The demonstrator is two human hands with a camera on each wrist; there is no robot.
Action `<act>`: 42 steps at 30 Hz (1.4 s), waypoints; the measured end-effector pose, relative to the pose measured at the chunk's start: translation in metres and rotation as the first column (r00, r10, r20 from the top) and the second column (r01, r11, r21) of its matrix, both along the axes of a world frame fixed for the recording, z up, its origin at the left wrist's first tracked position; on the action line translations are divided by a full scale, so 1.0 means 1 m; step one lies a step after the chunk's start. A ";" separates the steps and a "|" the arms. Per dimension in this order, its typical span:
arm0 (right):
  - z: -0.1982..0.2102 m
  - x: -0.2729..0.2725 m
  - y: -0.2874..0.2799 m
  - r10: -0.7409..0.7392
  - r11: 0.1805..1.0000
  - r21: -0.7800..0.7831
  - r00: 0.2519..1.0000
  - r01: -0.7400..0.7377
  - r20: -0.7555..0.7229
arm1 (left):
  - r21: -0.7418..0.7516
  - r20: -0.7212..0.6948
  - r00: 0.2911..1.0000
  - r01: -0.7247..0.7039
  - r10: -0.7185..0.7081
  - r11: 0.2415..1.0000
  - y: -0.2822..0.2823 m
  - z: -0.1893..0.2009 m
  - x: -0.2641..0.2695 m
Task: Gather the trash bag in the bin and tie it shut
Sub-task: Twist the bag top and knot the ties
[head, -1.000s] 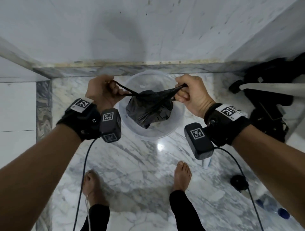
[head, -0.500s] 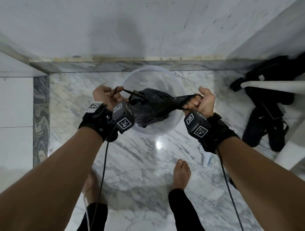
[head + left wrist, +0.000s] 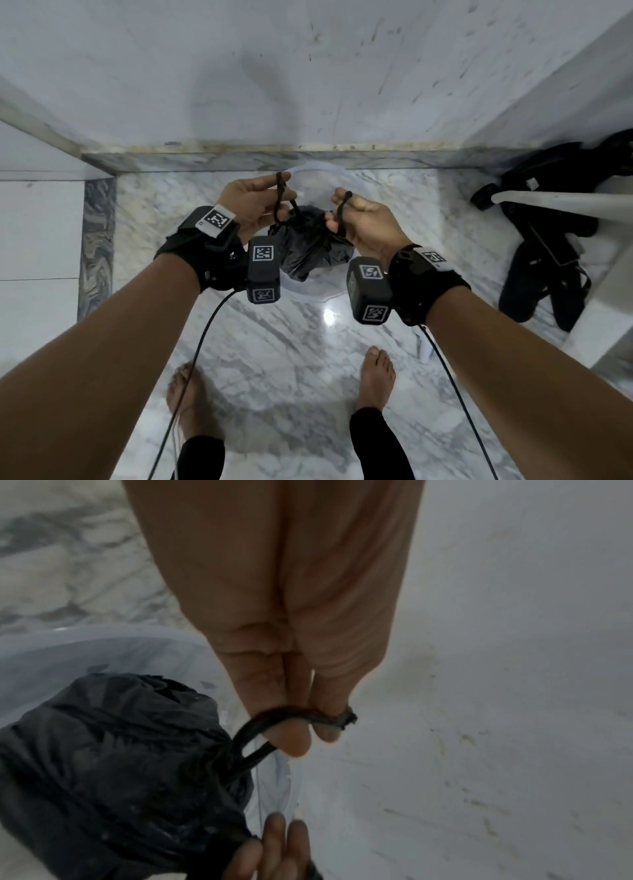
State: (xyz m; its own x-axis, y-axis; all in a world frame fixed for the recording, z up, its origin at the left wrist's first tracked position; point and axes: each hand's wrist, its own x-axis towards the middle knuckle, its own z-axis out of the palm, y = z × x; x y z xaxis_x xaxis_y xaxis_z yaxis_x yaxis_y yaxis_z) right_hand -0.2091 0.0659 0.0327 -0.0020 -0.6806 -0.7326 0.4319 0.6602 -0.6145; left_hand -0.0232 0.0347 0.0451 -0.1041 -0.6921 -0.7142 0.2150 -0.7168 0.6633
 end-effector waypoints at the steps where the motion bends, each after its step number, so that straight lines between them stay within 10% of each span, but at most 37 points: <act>1: -0.002 0.002 -0.002 0.091 0.995 -0.024 0.994 -0.093 -0.068 | -0.014 0.012 0.999 0.038 -0.038 0.999 -0.002 0.000 -0.002; 8: -0.013 0.014 -0.019 0.526 0.806 -0.112 0.789 -0.582 -0.317 | -0.023 0.000 0.941 0.340 -0.340 0.940 -0.014 0.011 -0.020; 17: -0.002 0.012 -0.019 0.319 0.918 -0.141 0.900 -0.372 -0.298 | -0.107 0.410 0.855 0.391 -0.317 0.914 -0.018 0.012 -0.020; 23: 0.003 -0.012 -0.019 0.231 0.919 -0.159 0.820 -0.360 -0.523 | -0.206 0.731 0.652 0.493 -0.202 0.845 -0.015 0.008 -0.004; 36: -0.025 -0.062 -0.007 0.325 0.617 0.201 0.014 -0.761 -0.946 | 0.064 0.942 0.187 0.714 -0.279 0.697 0.015 -0.041 0.028; 42: -0.039 -0.075 0.004 0.366 0.562 0.305 -0.100 -0.769 -0.925 | 0.129 0.955 0.083 0.745 -0.283 0.654 0.029 -0.060 0.029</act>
